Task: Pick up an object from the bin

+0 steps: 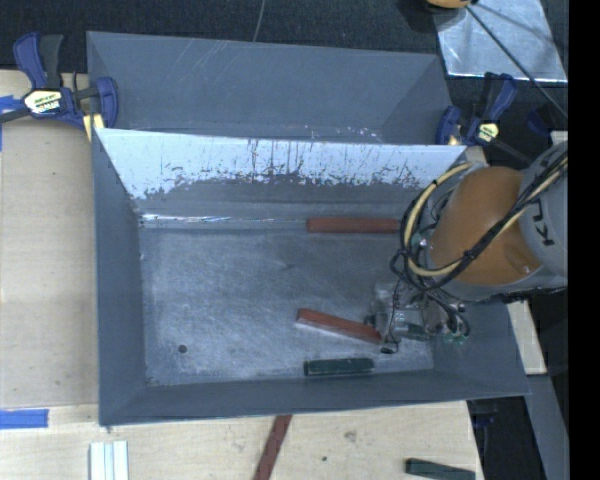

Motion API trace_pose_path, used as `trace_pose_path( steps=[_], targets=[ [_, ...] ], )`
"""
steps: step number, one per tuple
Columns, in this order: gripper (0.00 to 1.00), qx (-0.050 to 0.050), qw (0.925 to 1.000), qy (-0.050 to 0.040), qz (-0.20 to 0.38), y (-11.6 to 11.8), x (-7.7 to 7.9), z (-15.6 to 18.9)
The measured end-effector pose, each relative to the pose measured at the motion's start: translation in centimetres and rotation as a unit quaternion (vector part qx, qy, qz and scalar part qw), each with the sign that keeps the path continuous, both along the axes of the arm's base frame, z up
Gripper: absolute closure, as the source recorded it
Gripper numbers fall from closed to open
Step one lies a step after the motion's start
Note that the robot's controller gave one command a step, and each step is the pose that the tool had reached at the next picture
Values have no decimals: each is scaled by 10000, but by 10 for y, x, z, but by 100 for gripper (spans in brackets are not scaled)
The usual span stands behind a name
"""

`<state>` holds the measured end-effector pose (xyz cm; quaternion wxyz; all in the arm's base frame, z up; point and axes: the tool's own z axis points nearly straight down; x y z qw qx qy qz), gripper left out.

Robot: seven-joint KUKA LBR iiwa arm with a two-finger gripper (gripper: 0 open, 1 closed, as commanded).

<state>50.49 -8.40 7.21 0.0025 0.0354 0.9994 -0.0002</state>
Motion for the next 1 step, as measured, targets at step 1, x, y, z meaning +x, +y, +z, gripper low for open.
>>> trace_pose_path(
  steps=[1],
  targets=[
    [100,1,9983,26,585,-2,-11,21]
  ],
)
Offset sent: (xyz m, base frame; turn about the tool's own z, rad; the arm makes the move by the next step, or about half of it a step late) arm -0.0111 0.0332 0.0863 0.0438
